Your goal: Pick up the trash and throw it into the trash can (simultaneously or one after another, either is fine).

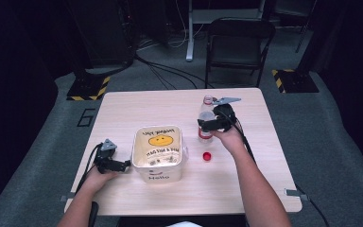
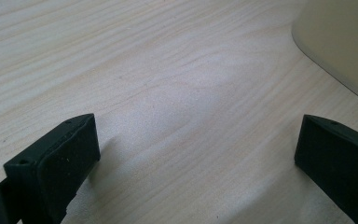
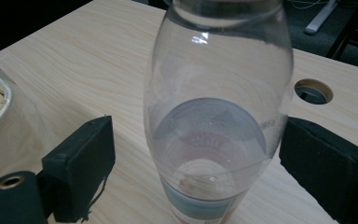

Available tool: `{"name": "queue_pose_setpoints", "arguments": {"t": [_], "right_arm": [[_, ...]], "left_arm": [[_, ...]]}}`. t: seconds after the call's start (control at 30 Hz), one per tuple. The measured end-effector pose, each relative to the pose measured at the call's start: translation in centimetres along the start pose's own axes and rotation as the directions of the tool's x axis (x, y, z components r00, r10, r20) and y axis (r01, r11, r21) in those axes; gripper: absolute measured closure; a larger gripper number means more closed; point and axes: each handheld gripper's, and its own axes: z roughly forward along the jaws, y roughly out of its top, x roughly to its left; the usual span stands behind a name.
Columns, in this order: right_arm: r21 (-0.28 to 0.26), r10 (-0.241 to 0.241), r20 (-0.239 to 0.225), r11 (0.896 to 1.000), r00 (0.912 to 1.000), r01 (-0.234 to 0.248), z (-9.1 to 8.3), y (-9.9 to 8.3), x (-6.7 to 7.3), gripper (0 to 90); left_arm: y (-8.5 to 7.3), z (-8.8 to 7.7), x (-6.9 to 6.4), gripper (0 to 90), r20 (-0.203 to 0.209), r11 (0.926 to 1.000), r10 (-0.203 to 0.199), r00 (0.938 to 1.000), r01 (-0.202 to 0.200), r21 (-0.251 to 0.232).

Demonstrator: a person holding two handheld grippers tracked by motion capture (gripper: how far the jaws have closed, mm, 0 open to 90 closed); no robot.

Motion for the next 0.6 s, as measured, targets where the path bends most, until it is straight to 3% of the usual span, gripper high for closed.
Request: {"name": "queue_pose_setpoints", "arguments": {"t": [0.2, 0.33, 0.47, 0.6], "right_arm": [[0.011, -0.02, 0.025, 1.0, 0.9995, 0.02, 0.73, 0.33, 0.3, 15.0], [0.024, -0.023, 0.045, 0.999, 0.9987, 0.022, 0.82, 0.37, 0.42, 26.4], [0.025, -0.031, 0.067, 0.999, 0.9973, 0.029, 0.58, 0.42, 0.56, 26.7], [0.02, -0.037, 0.054, 0.999, 0.9979, 0.036, 0.02, 0.54, 0.93, 26.8]], "left_arm": [[-0.05, 0.11, -0.05, 0.0, -0.009, 0.9999, -0.003, 1.0, 0.003, -0.013], [-0.05, 0.12, -0.07, 0.0, -0.01, 0.9999, -0.005, 0.9999, 0.005, -0.015], [-0.04, 0.05, -0.02, 0.0, -0.007, 1.0, 0.004, 1.0, -0.004, -0.005], [-0.07, 0.06, -0.03, 0.0, -0.007, 1.0, 0.002, 1.0, -0.002, -0.008]]}}
